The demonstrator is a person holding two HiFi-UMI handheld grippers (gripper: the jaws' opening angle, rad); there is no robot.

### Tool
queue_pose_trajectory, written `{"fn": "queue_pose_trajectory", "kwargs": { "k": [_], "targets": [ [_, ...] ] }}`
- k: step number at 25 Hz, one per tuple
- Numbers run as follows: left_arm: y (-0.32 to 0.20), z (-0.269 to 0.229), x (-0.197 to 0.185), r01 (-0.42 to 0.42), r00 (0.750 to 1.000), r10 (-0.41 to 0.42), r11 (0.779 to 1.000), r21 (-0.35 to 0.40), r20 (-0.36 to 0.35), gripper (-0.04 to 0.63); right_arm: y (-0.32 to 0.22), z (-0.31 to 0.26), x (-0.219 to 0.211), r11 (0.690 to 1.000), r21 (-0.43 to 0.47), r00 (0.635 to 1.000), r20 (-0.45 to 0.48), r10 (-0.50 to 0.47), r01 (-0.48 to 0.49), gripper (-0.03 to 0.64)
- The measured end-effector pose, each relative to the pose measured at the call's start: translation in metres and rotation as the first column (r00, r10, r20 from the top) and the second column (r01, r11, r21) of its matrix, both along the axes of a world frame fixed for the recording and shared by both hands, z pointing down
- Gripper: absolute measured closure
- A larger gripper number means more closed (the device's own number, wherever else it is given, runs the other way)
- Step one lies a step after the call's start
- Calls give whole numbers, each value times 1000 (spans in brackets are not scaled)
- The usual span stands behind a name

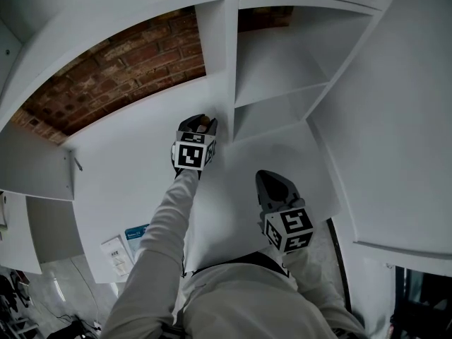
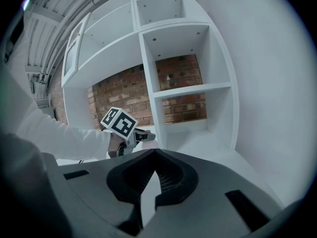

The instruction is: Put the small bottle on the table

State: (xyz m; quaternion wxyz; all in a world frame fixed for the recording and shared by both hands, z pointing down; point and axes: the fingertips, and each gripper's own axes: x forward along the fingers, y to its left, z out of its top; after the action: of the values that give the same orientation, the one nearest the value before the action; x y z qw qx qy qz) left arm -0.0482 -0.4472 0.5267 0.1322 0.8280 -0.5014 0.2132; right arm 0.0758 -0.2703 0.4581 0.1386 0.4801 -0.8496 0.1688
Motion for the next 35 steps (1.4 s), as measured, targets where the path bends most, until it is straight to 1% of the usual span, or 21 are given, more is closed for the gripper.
{"fn": "queue_pose_trajectory", "kwargs": {
  "k": [3, 7, 11, 16, 22, 26, 30, 35],
  "targets": [
    [-5, 5, -2, 9, 1000, -9, 1000, -6, 4, 449, -2, 1, 3, 1000, -3, 1000, -1, 6, -6, 589],
    [-9, 10, -7, 41, 999, -41, 999, -18, 0, 449, -4, 3, 5, 1000, -8, 1000, -2, 8, -8, 589],
    [-15, 13, -6, 33, 999, -33, 999, -11, -11, 449, -6, 4, 6, 1000, -11, 1000, -1, 9, -9, 589],
    [-22, 13, -6, 44, 999, -44, 999, 0, -25, 449, -5, 7, 6, 1000, -19, 1000, -2, 8, -8, 589],
    [-31, 13, -4, 46, 999, -46, 999, 6, -30, 448, -6, 11, 7, 1000, -30, 1000, -2, 8, -8, 589],
    [-35, 11, -6, 68, 997, -68, 998, 13, -26, 446, -5, 12, 5, 999, -34, 1000, -1, 7, -8, 589],
    [-40, 13, -4, 66, 997, -65, 998, 26, -34, 445, -6, 13, 6, 999, -37, 1000, -3, 9, -9, 589],
    [-43, 14, -3, 70, 996, -69, 997, 14, -52, 445, -4, 13, 8, 999, -39, 1000, -4, 16, -16, 589]
  ]
}}
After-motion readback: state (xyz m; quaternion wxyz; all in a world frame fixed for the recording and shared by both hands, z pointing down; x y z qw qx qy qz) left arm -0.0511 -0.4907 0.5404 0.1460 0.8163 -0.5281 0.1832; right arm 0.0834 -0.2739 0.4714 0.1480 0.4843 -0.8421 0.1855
